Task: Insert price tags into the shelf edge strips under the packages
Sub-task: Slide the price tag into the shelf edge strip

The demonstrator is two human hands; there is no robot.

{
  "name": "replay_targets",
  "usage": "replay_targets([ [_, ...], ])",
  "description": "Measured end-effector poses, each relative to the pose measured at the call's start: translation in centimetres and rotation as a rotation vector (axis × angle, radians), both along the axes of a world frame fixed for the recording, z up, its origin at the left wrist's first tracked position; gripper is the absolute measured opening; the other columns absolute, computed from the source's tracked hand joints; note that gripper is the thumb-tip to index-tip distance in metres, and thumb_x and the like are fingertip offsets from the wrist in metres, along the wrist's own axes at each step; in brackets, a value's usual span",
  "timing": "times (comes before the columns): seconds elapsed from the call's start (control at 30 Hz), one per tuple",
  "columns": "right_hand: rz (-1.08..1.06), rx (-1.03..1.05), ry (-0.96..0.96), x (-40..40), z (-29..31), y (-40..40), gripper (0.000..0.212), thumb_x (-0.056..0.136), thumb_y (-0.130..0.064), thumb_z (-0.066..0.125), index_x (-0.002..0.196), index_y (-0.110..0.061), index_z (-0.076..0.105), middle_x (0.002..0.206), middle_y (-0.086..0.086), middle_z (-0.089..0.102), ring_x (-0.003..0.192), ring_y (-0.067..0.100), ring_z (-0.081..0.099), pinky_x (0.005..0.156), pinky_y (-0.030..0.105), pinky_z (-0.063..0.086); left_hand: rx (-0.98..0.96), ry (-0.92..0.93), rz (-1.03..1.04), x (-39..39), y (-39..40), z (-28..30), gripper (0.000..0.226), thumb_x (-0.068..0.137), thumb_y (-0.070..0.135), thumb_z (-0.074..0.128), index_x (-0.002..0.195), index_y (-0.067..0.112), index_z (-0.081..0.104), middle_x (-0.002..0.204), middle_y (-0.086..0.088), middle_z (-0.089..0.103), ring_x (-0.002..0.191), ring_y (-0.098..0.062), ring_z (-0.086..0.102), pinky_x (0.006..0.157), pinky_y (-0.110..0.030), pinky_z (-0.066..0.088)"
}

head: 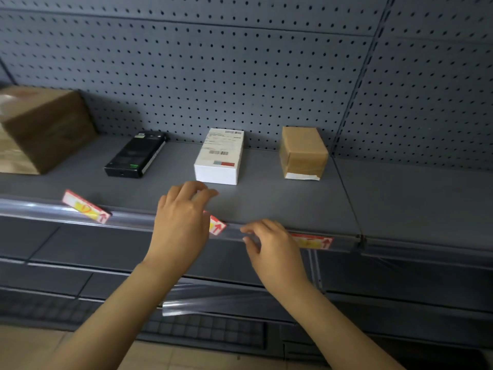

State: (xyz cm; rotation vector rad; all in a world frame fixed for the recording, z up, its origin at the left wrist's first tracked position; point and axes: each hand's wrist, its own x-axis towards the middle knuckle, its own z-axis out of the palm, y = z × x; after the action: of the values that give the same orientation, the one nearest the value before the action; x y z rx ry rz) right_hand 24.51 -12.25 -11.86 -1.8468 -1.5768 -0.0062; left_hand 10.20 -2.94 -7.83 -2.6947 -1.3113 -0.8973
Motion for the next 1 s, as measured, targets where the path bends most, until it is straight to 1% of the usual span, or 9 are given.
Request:
replay_targets([
  [0.07, -0.024, -0.018, 0.020, -1.8, -0.1, 1.2, 0.015, 0.085, -0.014, 0.067, 0.100, -0.015, 0.069, 0.099, 0.001, 0.070, 0.091, 0.017, 0.063, 0.078, 0.032, 0.056, -0.029, 0.008, -0.022, -1.6, 1.5, 0.0, 0.041, 0.068, -0.001, 0.076, 0.107, 0.013, 0.069, 0.108, -0.012, 0.065, 0.093, -0.038, 0.060, 0.076, -0.045, 0.050],
  [0.2, -0.116, -0.027, 0.049, -4.5, -0.5, 3.3, 0.019, 0.087, -0.020, 0.065, 0.106, -0.017, 0.066, 0.104, -0.001, 0.068, 0.097, 0.016, 0.061, 0.080, 0.028, 0.051, -0.132, -0.020, -0.131, -4.1, 4.2, -0.7, 0.036, 0.072, -0.004, 0.073, 0.105, 0.010, 0.070, 0.105, -0.014, 0.064, 0.090, -0.036, 0.061, 0.066, -0.042, 0.057],
  [0.27, -0.161, -0.034, 0.067, -5.6, -0.6, 4.0, 0.021, 0.087, -0.022, 0.066, 0.107, -0.018, 0.066, 0.104, -0.002, 0.067, 0.097, 0.015, 0.060, 0.079, 0.026, 0.049, -0.170, -0.062, -0.195, -4.9, 5.3, -1.2, 0.032, 0.074, -0.007, 0.071, 0.103, 0.007, 0.071, 0.100, -0.015, 0.064, 0.081, -0.035, 0.063, 0.062, -0.038, 0.056],
  [0.37, -0.219, -0.025, 0.044, -6.4, -0.9, 4.7, 0.016, 0.086, -0.021, 0.068, 0.101, -0.018, 0.066, 0.099, -0.003, 0.066, 0.092, 0.014, 0.059, 0.074, 0.025, 0.050, -0.209, -0.139, -0.281, -5.6, 6.3, -1.6, 0.018, 0.080, -0.004, 0.066, 0.093, 0.008, 0.072, 0.089, -0.011, 0.065, 0.068, -0.028, 0.063, 0.060, -0.028, 0.049],
  [0.5, -0.246, -0.030, 0.023, -6.6, -1.0, 5.2, 0.016, 0.081, -0.013, 0.071, 0.096, -0.016, 0.066, 0.093, 0.000, 0.067, 0.087, 0.016, 0.060, 0.070, 0.026, 0.049, -0.228, -0.174, -0.361, -6.1, 6.5, -2.0, 0.015, 0.078, -0.006, 0.067, 0.082, 0.008, 0.070, 0.080, -0.008, 0.066, 0.066, -0.025, 0.063, 0.060, -0.034, 0.055],
  [0.6, -0.209, -0.041, -0.004, -6.4, -0.8, 5.3, 0.017, 0.079, -0.007, 0.071, 0.094, -0.013, 0.065, 0.091, 0.004, 0.068, 0.085, 0.019, 0.061, 0.070, 0.030, 0.051, -0.230, -0.172, -0.360, -6.2, 6.4, -2.2, 0.016, 0.077, -0.007, 0.067, 0.080, 0.008, 0.070, 0.077, -0.008, 0.067, 0.065, -0.026, 0.063, 0.058, -0.035, 0.055],
  [0.7, -0.147, -0.091, -0.123, -6.0, -0.7, 5.3, 0.022, 0.073, -0.001, 0.074, 0.089, -0.013, 0.066, 0.089, 0.004, 0.067, 0.082, 0.021, 0.060, 0.068, 0.033, 0.050, -0.233, -0.175, -0.341, -6.2, 6.2, -2.8, 0.017, 0.079, -0.006, 0.065, 0.080, 0.010, 0.068, 0.074, -0.007, 0.065, 0.062, -0.026, 0.061, 0.055, -0.036, 0.054],
  [0.8, -0.121, -0.124, -0.241, -5.7, -0.9, 5.3, 0.030, 0.065, 0.005, 0.076, 0.084, -0.014, 0.066, 0.085, 0.001, 0.063, 0.078, 0.021, 0.058, 0.066, 0.031, 0.047, -0.259, -0.140, -0.355, -6.2, 6.0, -3.7, 0.016, 0.081, -0.006, 0.061, 0.081, 0.010, 0.066, 0.076, -0.008, 0.064, 0.063, -0.027, 0.060, 0.056, -0.041, 0.053],
  [1.0, -0.105, -0.116, -0.284, -5.7, -1.0, 5.3, 0.031, 0.063, 0.007, 0.076, 0.083, -0.014, 0.066, 0.082, 0.001, 0.060, 0.075, 0.020, 0.055, 0.063, 0.028, 0.042, -0.240, -0.068, -0.313, -6.2, 5.6, -4.2, 0.015, 0.079, -0.008, 0.065, 0.083, 0.007, 0.069, 0.081, -0.012, 0.064, 0.065, -0.030, 0.062, 0.055, -0.040, 0.055],
])
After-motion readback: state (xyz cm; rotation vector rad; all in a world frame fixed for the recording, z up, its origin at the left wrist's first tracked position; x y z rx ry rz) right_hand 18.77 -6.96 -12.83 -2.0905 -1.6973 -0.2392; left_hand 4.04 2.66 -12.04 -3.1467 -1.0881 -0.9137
